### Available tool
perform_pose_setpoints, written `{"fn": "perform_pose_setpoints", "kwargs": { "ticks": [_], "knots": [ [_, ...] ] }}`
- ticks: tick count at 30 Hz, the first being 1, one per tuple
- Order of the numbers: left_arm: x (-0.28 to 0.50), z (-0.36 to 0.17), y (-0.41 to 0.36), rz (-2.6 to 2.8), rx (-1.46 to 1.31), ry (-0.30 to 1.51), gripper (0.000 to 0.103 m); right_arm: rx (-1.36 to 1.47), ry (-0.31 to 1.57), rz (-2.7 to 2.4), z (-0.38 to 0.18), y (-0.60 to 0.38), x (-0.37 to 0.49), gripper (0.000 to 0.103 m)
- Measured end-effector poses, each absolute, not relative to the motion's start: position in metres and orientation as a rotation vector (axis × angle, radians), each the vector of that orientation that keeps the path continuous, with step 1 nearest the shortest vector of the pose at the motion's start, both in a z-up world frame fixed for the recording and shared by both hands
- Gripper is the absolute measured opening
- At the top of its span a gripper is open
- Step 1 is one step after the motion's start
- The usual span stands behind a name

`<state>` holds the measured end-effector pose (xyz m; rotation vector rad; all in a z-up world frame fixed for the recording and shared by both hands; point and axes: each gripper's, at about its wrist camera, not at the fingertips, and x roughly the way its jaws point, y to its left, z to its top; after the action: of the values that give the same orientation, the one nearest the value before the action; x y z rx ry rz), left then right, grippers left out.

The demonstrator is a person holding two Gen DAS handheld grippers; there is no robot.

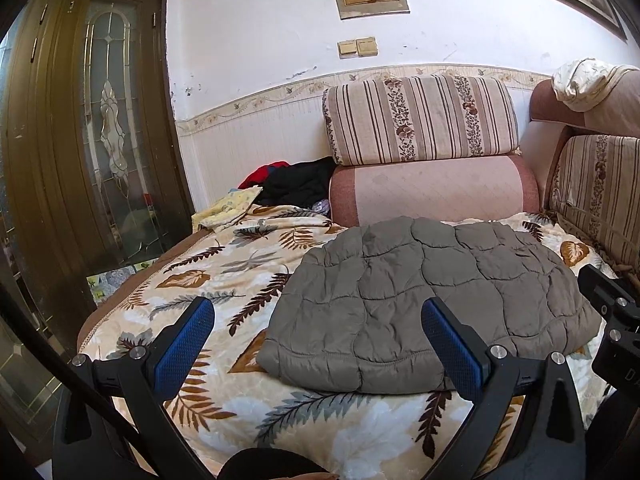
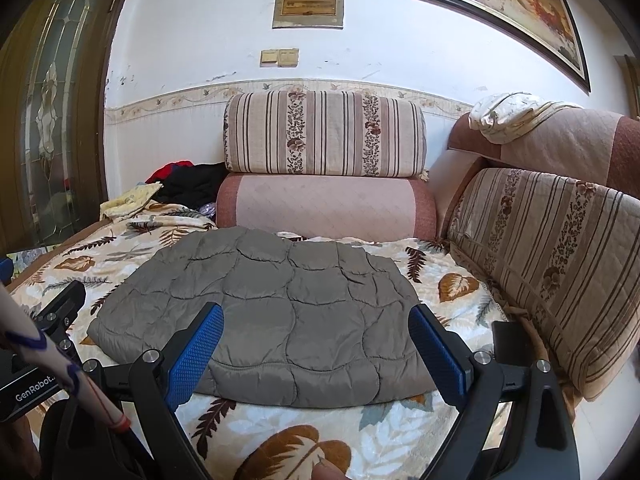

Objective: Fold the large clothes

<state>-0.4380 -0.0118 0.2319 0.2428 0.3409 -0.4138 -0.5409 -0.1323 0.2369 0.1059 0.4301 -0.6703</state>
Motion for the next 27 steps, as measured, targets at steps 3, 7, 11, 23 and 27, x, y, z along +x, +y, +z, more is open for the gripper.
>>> {"fn": "perform_pose_setpoints", "kwargs": {
  "ticks": [3,7,11,23,27],
  "knots": [
    [-0.4377,0.2323,-0.0125,-0.411,0.244,0.340,0.103,0.107,0.431,-0.670,0.2365,-0.1318,-0.5403,0.096],
    [-0.4382,0.2319,-0.0129,-0.411,0.245,0.341,0.103,0.110,0.437,-0.669,0.2356,-0.1320,-0.5394,0.096],
    [-0.4380,0.2315,-0.0127,-0.413,0.244,0.343,0.103,0.112,0.439,-0.668,0.2360,-0.1325,-0.5390,0.096],
    [-0.4370,0.2263,-0.0105,-0.415,0.247,0.349,0.103,0.112,0.449,-0.664,0.2329,-0.1332,-0.5363,0.096],
    [-0.4367,0.2263,-0.0103,-0.416,0.248,0.349,0.103,0.112,0.449,-0.665,0.2329,-0.1333,-0.5362,0.096]
  ]
}}
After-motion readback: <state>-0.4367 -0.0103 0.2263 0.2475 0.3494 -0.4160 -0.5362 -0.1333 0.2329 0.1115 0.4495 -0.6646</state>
